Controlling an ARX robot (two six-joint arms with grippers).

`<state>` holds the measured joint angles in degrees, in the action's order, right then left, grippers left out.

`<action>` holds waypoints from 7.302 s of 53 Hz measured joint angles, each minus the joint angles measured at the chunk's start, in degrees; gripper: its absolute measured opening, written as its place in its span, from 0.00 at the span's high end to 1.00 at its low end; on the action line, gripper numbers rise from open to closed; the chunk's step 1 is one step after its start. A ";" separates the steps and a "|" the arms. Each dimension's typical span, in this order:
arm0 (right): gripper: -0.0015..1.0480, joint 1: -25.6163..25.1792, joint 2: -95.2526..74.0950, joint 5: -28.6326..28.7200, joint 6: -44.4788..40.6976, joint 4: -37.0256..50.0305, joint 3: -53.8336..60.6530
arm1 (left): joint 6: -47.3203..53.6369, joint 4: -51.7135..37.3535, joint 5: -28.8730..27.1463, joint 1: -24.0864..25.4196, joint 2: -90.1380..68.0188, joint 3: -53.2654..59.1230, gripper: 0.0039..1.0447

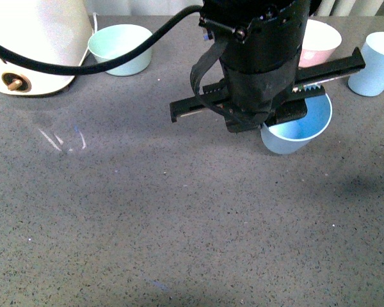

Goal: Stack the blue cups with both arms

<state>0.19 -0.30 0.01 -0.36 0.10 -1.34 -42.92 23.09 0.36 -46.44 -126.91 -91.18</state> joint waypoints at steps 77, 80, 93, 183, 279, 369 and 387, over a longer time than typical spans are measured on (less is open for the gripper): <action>0.09 0.00 0.02 -0.17 0.00 -0.02 0.00 | 37.31 -75.82 -17.51 28.96 43.01 58.47 0.56; 0.09 0.00 0.02 -0.02 0.00 -0.02 0.00 | 39.23 -76.76 -16.09 31.85 46.97 63.04 0.67; 0.09 0.00 0.02 -0.02 0.00 -0.02 0.00 | 41.83 -77.00 -10.60 35.63 55.10 74.18 0.99; 0.09 0.00 0.02 0.02 0.00 -0.02 -0.02 | 42.29 -36.06 -0.37 46.21 114.01 90.31 0.99; 0.09 -3.89 -109.02 -2.01 -30.53 10.14 -58.86 | 42.40 -23.12 -0.37 46.21 126.35 90.29 0.08; 0.98 7.32 -85.66 22.23 -33.70 -15.85 -53.37 | 42.40 -23.12 -0.37 46.23 126.35 90.29 0.08; 0.98 10.47 -87.65 19.19 -32.79 -14.34 -51.56 | 42.40 -23.12 -0.37 46.23 126.35 90.29 0.08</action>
<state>10.66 -87.94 19.20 -33.15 -14.24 -52.90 -0.51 -0.03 -0.01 -0.21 -0.56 -0.89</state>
